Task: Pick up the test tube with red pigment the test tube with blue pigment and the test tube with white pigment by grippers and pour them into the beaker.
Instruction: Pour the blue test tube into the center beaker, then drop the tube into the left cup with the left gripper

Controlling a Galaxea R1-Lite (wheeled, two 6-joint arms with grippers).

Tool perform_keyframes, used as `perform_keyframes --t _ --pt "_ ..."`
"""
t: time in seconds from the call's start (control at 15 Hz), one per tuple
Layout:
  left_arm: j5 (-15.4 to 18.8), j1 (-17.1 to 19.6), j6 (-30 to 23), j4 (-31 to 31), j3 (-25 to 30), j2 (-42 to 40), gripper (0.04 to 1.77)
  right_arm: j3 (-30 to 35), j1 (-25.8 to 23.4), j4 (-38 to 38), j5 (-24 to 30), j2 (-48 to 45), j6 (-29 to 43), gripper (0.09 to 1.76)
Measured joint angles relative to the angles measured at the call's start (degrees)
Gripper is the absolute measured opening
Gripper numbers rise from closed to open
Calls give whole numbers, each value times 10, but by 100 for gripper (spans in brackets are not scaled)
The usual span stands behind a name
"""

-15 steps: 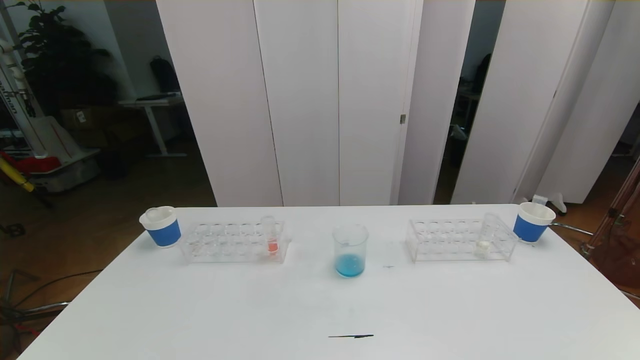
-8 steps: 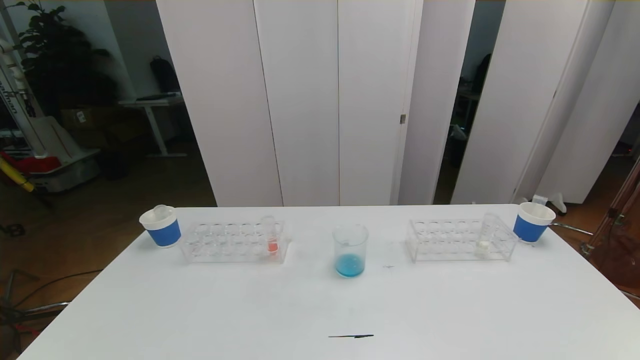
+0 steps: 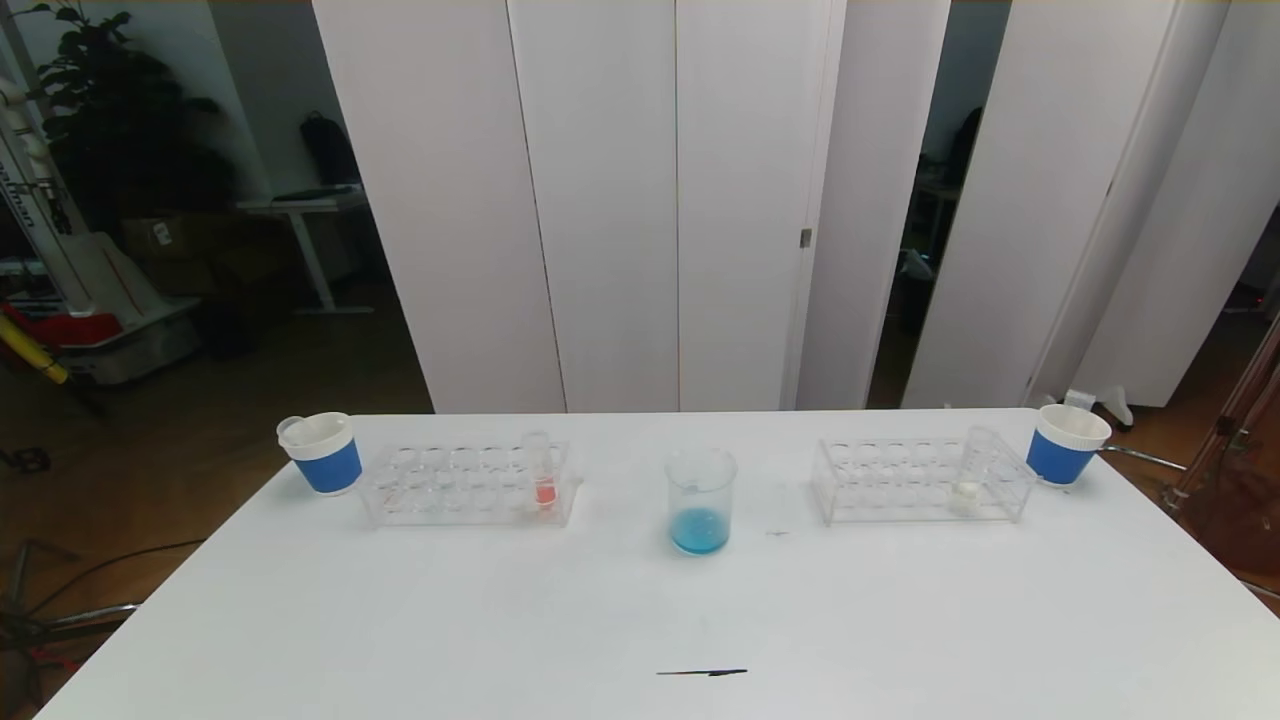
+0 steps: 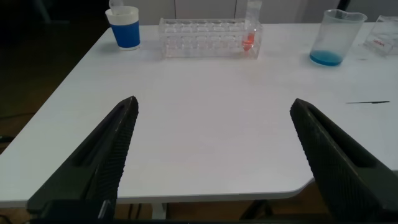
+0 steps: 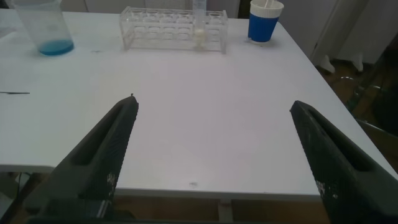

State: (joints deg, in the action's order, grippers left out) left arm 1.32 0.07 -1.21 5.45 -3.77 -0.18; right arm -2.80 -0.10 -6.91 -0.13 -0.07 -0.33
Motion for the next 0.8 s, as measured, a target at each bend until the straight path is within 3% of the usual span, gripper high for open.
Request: perform_keyframes --t 0.2,0.8 --pt "-21 0 -9 -1 5 0 174 0 0 0 0 0 0 175" --pt "-21 0 -4 -3 7 0 174 0 0 0 0 0 0 175"
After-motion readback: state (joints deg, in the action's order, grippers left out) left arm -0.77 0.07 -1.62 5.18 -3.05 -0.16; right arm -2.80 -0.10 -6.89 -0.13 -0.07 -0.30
